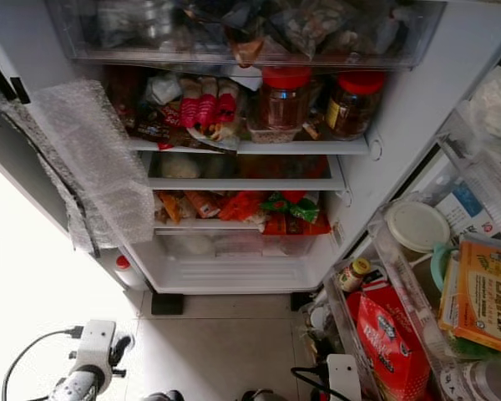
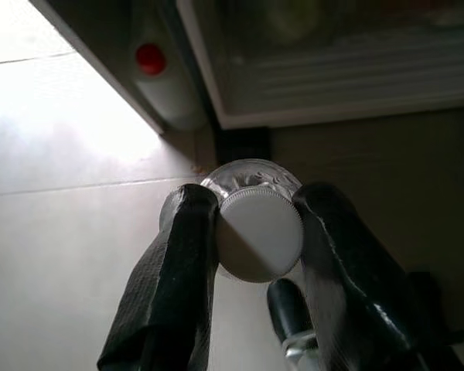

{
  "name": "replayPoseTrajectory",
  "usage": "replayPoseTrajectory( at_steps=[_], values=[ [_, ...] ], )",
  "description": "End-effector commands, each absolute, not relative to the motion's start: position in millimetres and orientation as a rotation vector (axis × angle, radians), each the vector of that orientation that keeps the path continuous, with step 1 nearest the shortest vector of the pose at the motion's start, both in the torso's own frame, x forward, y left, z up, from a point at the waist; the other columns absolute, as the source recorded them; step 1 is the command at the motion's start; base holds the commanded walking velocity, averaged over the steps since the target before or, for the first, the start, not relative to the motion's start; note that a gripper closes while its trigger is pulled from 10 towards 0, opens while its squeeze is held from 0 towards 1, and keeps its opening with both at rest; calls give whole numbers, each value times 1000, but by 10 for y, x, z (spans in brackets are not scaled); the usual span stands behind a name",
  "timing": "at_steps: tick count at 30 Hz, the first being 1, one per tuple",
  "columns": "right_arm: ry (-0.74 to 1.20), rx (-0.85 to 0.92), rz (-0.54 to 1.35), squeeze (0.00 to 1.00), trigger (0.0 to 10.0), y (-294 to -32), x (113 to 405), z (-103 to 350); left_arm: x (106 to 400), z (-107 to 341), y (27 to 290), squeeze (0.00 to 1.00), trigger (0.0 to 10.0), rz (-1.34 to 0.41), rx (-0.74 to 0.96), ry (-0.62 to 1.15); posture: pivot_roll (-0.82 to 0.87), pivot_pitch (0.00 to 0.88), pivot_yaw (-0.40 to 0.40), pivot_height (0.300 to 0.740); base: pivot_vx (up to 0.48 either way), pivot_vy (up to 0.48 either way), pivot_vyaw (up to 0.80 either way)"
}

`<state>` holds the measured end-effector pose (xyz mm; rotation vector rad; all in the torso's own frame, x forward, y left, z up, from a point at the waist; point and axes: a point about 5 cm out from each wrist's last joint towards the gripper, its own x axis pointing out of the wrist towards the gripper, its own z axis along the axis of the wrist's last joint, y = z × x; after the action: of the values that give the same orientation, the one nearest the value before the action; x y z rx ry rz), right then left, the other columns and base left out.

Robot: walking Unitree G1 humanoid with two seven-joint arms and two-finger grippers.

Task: Restocking fridge

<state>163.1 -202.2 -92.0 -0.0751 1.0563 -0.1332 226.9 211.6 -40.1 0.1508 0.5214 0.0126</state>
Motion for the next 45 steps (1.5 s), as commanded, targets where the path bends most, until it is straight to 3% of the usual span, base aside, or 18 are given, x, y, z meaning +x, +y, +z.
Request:
replayPoseTrajectory(
  at_steps=[1,6,14,23,39,45],
  values=[
    [1082,-65,-135,0,10000,-2031,1546,-954,2407,-270,2138,0,10000,8,138,445,-19,193,-59,740,0,0,0],
    [1078,-59,-121,0,10000,-2021,1555,-952,2703,93,1978,0,10000,-47,147,226,-21,196,-59,740,0,0,0],
    [1081,-61,-107,0,10000,-2011,1555,-953,2875,498,1833,0,10000,-66,133,4,-20,193,-57,740,0,0,0],
    [1083,-61,-100,0,10000,-1996,1554,-956,2892,610,1802,0,10000,-90,130,-23,-16,181,-49,740,0,0,0],
    [1103,-79,-74,0,10000,-1979,1520,-973,2893,678,1708,0,10000,-121,118,-23,-14,174,-46,740,0,0,-785],
    [1098,-83,-70,0,10000,-1977,1529,-970,2898,700,1711,0,10000,-115,118,-22,-13,182,-48,740,0,0,0]
  ],
)
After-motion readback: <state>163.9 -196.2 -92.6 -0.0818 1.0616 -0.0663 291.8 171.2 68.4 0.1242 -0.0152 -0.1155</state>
